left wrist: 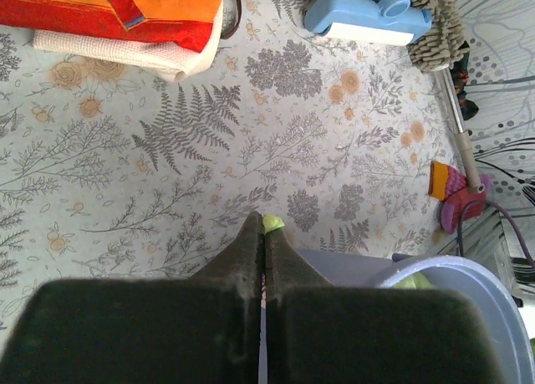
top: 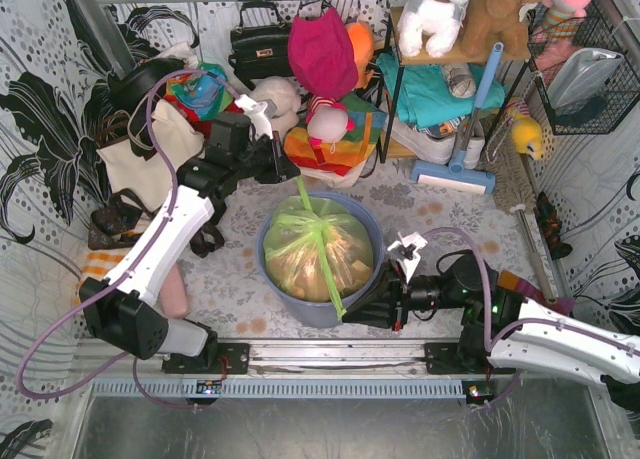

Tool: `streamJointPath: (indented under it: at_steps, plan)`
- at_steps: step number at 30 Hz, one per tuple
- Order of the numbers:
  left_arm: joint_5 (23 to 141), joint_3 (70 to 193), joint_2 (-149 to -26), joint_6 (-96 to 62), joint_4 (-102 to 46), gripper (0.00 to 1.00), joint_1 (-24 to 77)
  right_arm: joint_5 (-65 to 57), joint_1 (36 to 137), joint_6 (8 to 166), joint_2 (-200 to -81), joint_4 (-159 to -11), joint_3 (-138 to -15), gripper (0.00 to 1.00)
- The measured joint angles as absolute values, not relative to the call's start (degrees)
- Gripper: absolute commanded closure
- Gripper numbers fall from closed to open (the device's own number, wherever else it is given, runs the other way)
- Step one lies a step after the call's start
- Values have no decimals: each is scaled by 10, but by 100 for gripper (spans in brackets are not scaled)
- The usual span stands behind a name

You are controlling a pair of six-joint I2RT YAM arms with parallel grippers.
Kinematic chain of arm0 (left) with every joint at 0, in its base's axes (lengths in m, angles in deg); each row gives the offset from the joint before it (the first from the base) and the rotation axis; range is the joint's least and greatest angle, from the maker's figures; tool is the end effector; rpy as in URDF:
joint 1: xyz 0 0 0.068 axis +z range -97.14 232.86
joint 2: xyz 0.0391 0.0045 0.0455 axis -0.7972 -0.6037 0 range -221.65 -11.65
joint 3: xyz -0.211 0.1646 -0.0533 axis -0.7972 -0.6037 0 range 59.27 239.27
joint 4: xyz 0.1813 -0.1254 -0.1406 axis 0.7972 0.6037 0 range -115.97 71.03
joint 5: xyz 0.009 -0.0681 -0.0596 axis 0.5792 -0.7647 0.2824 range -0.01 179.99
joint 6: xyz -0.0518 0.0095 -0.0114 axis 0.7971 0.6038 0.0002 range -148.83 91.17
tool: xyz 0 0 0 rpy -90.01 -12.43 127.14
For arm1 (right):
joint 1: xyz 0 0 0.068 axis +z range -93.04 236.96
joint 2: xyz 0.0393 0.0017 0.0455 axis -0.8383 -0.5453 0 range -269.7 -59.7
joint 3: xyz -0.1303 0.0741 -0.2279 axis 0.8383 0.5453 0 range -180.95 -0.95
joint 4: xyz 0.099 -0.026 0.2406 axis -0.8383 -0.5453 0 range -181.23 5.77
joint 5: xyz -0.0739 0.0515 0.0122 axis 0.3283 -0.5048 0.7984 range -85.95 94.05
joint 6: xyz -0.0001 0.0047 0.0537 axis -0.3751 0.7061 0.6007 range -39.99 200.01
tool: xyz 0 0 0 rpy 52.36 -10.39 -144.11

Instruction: Tie the trash bag

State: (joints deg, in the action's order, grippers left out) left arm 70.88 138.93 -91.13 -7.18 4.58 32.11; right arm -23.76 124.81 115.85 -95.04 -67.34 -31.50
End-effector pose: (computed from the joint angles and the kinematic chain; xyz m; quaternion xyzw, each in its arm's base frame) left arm 0.2852 -0.1207 0.3794 0.0758 0.8563 -0.3116 0.4049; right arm 0.0438 0.1517 0.3277 -0.3479 0.5350 0.6869 0.3476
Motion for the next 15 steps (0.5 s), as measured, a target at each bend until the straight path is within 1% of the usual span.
streamJointPath:
  at_steps: [4,8,11,15]
  plan:
    - [708,1418,-919,-73,54,100,323,-232,1248,1148,-951,-691,-358,100]
    - [695,1516,-934,-73,72,100,323,-234,1247,1119,-994,-712,-456,100]
    - [700,1569,-932,-73,61,100,330,-257,1252,1101,-1021,-716,-518,100]
    - [695,1580,-924,-69,47,100,332,-272,1252,1085,-1031,-716,-557,100]
